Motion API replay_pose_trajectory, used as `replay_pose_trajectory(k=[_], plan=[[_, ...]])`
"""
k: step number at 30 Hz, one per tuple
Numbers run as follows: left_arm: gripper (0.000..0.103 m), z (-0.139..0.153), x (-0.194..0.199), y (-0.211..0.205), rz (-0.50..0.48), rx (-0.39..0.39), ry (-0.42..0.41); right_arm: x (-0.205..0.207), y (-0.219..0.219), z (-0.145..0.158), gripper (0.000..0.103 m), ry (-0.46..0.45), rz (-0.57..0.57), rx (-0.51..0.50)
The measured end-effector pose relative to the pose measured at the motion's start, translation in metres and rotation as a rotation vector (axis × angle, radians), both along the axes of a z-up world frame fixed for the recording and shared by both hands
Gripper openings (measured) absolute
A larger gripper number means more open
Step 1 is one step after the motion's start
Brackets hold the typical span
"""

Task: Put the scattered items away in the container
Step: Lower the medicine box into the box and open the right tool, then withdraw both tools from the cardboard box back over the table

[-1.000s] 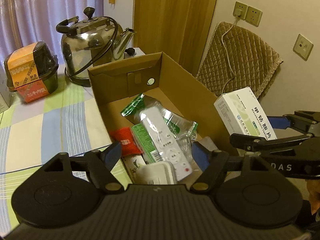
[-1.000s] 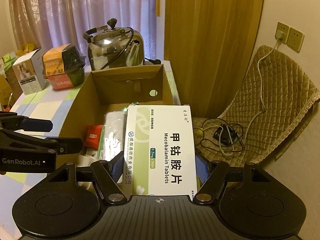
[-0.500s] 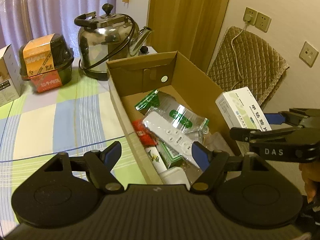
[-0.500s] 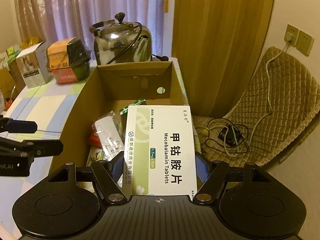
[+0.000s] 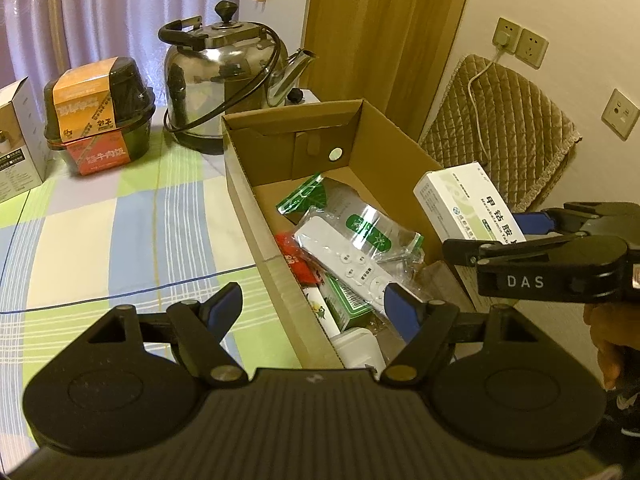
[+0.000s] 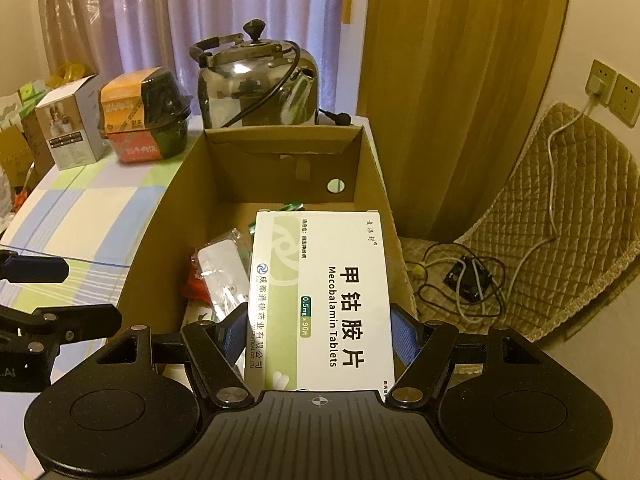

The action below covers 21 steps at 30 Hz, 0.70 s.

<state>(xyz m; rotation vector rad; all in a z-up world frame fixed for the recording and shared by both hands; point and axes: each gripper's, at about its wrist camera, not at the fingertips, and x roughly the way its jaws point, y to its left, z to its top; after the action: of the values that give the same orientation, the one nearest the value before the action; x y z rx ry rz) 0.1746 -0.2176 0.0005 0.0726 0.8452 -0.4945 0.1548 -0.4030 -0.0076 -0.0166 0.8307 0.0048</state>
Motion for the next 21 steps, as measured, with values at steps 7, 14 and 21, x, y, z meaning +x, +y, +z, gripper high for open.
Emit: replay_pose_trajectory(k=[7,14,21], plan=[[0.077,-0.003,-0.001,0.003,0.009,-0.001,0.011,0.012,0.004,-0.002,0.073,-0.007,0.018,0.000],[0.081,0.000,-0.008,0.010,0.018,0.000,0.012,0.001,0.001,0.011,0.103,-0.065,0.000,-0.001],[0.087,0.008,-0.025,0.012,0.025,0.008,0.005,-0.034,-0.014,0.022,0.103,-0.064,-0.062,0.074]])
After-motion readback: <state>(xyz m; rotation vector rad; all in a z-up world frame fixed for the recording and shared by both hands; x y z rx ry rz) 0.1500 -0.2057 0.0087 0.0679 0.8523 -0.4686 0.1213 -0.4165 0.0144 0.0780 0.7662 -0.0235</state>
